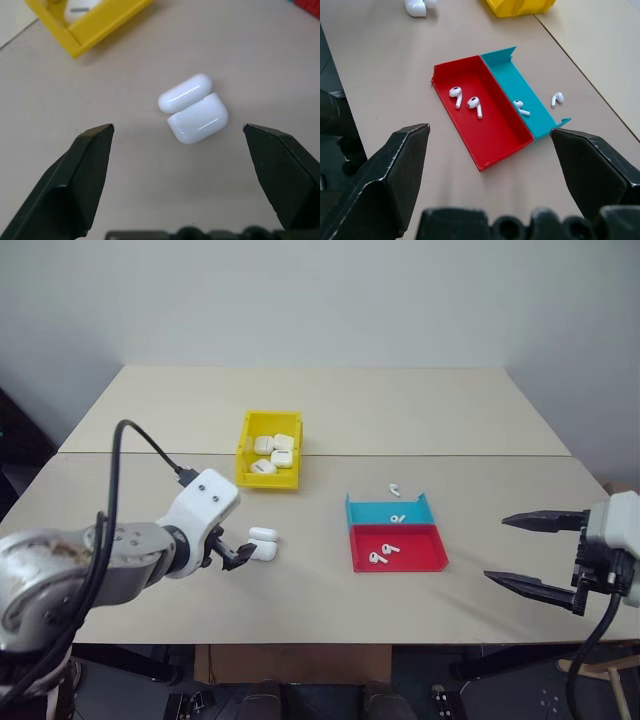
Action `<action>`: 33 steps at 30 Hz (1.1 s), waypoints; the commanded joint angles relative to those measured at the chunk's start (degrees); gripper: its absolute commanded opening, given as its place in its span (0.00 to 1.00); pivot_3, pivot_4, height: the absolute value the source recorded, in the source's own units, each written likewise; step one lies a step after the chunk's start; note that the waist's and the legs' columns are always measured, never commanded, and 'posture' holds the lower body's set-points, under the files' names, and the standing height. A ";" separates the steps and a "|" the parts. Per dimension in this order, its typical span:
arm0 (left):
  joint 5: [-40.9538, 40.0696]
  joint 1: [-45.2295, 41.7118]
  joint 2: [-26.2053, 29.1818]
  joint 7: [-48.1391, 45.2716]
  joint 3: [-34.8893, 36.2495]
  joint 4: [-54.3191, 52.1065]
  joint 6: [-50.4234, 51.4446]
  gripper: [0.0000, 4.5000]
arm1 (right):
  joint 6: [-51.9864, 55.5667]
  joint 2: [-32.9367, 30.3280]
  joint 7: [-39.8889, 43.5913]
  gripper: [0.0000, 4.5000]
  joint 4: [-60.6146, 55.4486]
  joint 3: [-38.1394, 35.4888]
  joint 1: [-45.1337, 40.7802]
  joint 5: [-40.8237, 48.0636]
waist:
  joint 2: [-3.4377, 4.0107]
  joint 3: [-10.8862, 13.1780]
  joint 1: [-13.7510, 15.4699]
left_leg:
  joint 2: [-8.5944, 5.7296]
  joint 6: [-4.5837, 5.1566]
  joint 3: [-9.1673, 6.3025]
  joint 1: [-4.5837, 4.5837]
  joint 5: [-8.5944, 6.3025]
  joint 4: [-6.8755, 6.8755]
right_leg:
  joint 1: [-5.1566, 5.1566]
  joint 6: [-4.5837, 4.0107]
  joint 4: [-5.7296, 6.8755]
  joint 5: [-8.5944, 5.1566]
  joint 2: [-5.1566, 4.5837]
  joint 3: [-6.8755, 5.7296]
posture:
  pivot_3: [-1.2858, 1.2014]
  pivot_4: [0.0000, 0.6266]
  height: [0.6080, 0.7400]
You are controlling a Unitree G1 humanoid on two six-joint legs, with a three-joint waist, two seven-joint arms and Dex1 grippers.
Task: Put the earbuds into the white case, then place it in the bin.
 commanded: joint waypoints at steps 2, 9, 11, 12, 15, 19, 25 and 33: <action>-11.93 -4.43 -2.92 15.93 -3.11 7.06 0.21 1.00 | 1.13 0.67 -1.25 0.99 -2.57 -2.47 0.75 0.80 | 0.00 0.00 0.11 | -0.01 0.00 -0.01 -0.01 0.00 0.00 | 0.00 0.00 0.00 0.00 -0.01 0.00 | 0.52 0.24 1.00; -44.82 -4.19 9.92 51.00 -25.28 4.77 -30.00 1.00 | 2.79 0.54 -1.11 0.99 -3.70 -3.98 2.75 1.24 | -0.13 0.08 0.33 | -0.13 -0.04 -0.02 0.01 -0.02 -0.02 | -0.04 0.02 0.04 0.03 -0.27 0.20 | 0.52 0.24 1.00; -44.82 -3.63 10.45 54.07 -28.69 2.96 -34.13 1.00 | 3.07 0.16 -0.80 0.99 -3.53 -4.09 2.75 1.10 | -0.13 0.08 0.68 | -0.18 -0.06 0.09 0.04 -0.01 0.00 | 0.02 0.07 0.00 0.07 -0.27 0.23 | 0.52 0.24 1.00; -44.82 -3.66 10.60 54.77 -30.06 2.31 -35.68 1.00 | 3.25 0.01 -0.69 0.99 -3.54 -4.15 2.71 1.13 | -0.13 0.07 0.81 | -0.19 -0.07 0.11 0.04 -0.01 0.01 | 0.03 0.07 -0.01 0.07 -0.27 0.24 | 0.52 0.24 1.00; -44.82 -5.69 9.60 59.72 -33.12 3.19 -38.35 1.00 | 3.66 -0.65 -0.60 0.99 -3.19 -3.94 2.18 1.16 | -0.14 0.07 1.11 | -0.20 -0.10 0.12 0.05 0.02 0.01 | 0.05 0.06 -0.01 0.08 -0.24 0.22 | 0.52 0.24 1.00; -44.82 -7.45 9.04 61.14 -34.92 5.25 -38.69 1.00 | 4.38 -1.00 -0.29 0.99 -3.25 -4.74 2.21 1.39 | -0.14 0.07 1.25 | -0.21 -0.10 0.13 0.04 0.02 0.02 | 0.05 0.07 -0.04 0.07 -0.24 0.20 | 0.52 0.24 1.00; -44.82 -9.57 6.63 61.68 -36.16 9.47 -36.73 1.00 | 5.04 0.01 -0.19 0.99 -4.93 -7.03 4.59 0.86 | -0.15 0.07 1.35 | -0.23 -0.10 0.12 0.02 0.02 0.02 | 0.05 0.07 -0.07 0.07 -0.24 0.19 | 0.52 0.24 1.00; -44.82 -9.80 1.71 64.22 -35.45 15.73 -34.89 1.00 | 6.06 1.79 -0.90 0.99 -7.27 -10.13 7.78 0.83 | -0.16 0.06 1.28 | -0.23 -0.11 0.12 0.03 0.03 0.02 | 0.06 0.07 -0.07 0.07 -0.24 0.19 | 0.52 0.24 1.00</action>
